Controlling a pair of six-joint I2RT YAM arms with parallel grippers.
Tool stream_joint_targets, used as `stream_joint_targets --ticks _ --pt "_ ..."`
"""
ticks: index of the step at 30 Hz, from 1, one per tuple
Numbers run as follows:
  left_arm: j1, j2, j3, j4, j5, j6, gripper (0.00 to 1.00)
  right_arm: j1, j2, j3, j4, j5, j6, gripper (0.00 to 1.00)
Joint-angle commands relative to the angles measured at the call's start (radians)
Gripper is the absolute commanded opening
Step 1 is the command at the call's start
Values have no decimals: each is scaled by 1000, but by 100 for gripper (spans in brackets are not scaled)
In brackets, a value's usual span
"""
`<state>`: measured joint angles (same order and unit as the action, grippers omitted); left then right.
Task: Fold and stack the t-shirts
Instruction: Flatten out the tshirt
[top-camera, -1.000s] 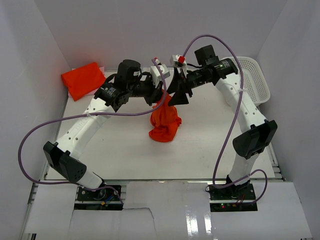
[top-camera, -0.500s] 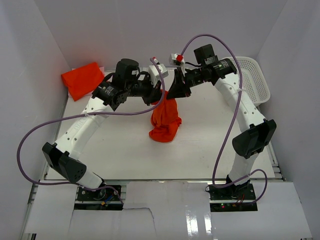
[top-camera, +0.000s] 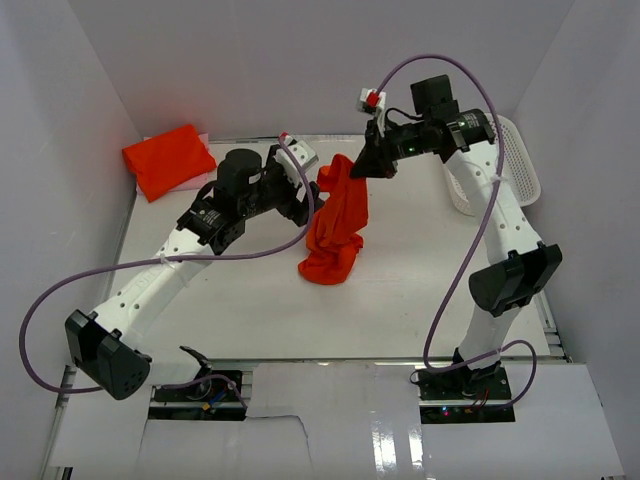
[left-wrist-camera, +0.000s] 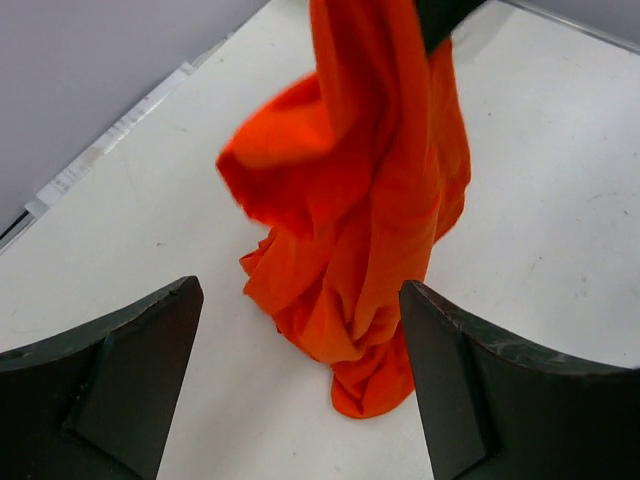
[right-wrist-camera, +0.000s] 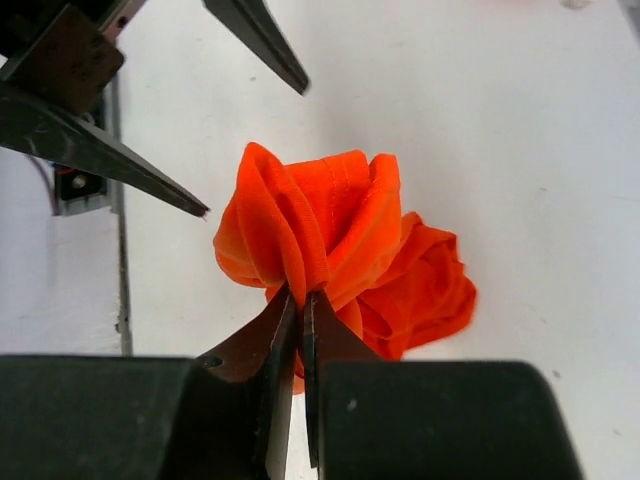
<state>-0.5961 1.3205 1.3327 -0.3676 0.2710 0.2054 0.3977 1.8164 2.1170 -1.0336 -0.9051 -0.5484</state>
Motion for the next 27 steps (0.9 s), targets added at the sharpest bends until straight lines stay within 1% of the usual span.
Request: stream_joint_targets --ticks 1,4,7,10,11,13,14,16,20,24,25,27 --pt "-5 -52 -62 163 -64 -5 91 -66 -75 133 6 28 36 8" --pt "-4 -30 -116 206 -30 9 96 -86 -107 159 -8 43 35 8" --pt "5 -4 -193 356 10 31 98 -88 -159 132 -10 38 4 8" --pt "31 52 -211 476 88 29 98 -91 -218 87 -11 55 -19 8" --pt "45 75 -201 490 132 22 98 -89 -233 55 -11 58 -47 8" --pt "55 147 -169 503 186 8 98 -94 -302 3 9 66 -56 8" --pt "58 173 -129 506 239 8 98 -94 -324 -52 21 69 -58 8" --pt "59 241 -93 504 295 20 98 -94 -380 -95 56 86 -58 8" --pt "65 279 -49 524 387 14 98 -94 -413 -123 43 110 -68 8" --pt "94 290 -47 553 531 -24 98 -95 -428 -126 15 123 -82 8" --pt "114 296 -44 558 612 -37 98 -95 -431 -129 12 123 -82 8" --pt "134 331 -29 559 709 -87 98 -95 -431 -130 7 123 -84 8"
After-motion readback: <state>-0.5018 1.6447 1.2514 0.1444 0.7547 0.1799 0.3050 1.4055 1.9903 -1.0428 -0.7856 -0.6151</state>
